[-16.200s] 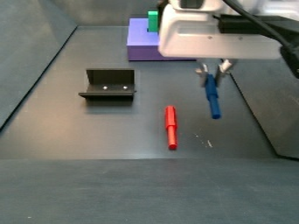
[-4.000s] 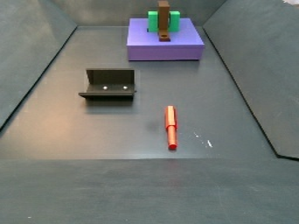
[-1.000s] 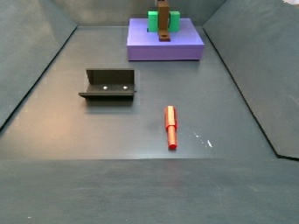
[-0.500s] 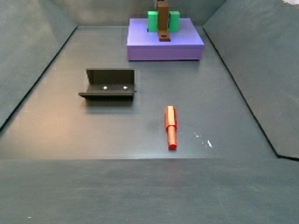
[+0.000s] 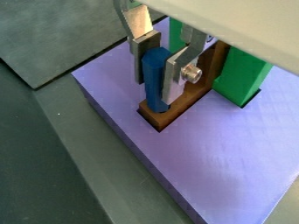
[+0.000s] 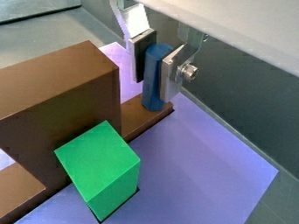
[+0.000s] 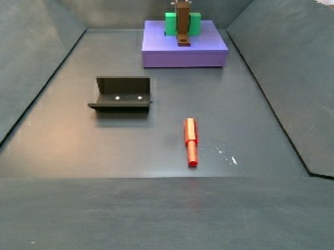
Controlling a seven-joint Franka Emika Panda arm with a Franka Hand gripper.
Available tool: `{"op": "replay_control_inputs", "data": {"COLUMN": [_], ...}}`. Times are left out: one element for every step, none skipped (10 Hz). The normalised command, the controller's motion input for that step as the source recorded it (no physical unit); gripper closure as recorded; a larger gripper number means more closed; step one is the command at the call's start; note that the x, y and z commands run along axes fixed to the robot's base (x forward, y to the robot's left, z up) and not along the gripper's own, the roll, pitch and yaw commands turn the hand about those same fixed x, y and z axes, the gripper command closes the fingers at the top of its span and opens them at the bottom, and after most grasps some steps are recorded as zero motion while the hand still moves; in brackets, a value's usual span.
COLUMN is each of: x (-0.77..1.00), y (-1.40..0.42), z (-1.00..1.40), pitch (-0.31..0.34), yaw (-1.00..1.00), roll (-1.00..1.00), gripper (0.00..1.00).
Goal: Pick up the blue object. Move up. Place the blue object on the fixture. Regrasp the blue object. Move to above the board. Insert the blue object.
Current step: Insert the blue object.
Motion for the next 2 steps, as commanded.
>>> {"op": "replay_control_inputs", "data": {"x": [0.0,0.0], "y": [-0.03,0.0], "z": [-0.32,0.0], "pitch": [0.0,0.0], "yaw": [0.0,0.0], "roll": [0.0,0.0], "gripper": [1.0,1.0]}}
